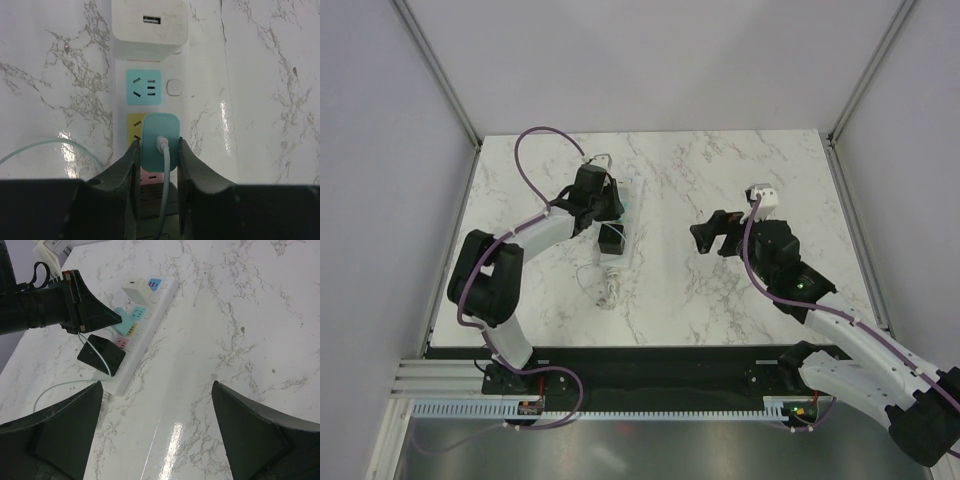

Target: Insert the plug

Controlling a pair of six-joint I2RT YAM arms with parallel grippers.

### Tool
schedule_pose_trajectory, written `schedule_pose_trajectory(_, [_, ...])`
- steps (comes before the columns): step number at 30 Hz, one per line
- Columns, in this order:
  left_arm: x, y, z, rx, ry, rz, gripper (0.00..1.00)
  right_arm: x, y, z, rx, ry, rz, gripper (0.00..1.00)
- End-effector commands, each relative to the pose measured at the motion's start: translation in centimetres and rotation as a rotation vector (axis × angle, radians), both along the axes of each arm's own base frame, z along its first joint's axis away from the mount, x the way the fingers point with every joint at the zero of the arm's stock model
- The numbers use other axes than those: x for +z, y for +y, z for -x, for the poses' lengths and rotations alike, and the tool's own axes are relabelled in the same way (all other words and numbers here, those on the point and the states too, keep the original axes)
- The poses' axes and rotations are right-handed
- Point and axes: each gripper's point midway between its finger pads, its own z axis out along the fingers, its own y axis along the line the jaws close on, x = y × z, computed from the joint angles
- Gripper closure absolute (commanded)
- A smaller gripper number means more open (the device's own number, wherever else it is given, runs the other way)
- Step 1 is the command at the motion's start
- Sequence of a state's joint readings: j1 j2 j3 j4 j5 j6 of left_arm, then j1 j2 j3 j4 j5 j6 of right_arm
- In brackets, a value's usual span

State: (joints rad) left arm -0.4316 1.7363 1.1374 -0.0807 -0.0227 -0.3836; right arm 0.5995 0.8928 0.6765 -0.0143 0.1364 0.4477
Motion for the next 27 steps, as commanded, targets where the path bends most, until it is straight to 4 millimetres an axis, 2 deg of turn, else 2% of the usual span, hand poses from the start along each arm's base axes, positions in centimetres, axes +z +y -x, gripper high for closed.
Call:
schedule_pose_trajectory(1, [0.7,-0.3,-1.4,0.056,-0.045,0.035,0.98,1.1,-0.4,-0.2,-0.009,-0.047,-0.013,0.02])
schedule_pose_trajectory(7, [0.8,0.1,-2.1,0.098,-0.058,0.019,0.98,1.1,-0.5,-0.2,-0.011,-0.048,-0.017,0.02])
schedule_pose_trajectory(15, [0.4,-0.4,-2.3,0.102,-0.046,0.028,0.98,1.2,-1.1,-0.1,-0.024,-0.054,-0.014,0.02])
schedule_pose_trajectory(18, [1.0,-0.9,-2.6,0.094,-0.057,0.034,0.98,1.2,-1.1,-0.1,-0.022,-0.051,-0.005,0.02])
schedule_pose_trajectory(27, [2.0,-0.5,-3.1,0.111,-0.064,-0.001,0.98,0.8,-1.1,-0.2,-0.026,-0.043,-0.003,0.02])
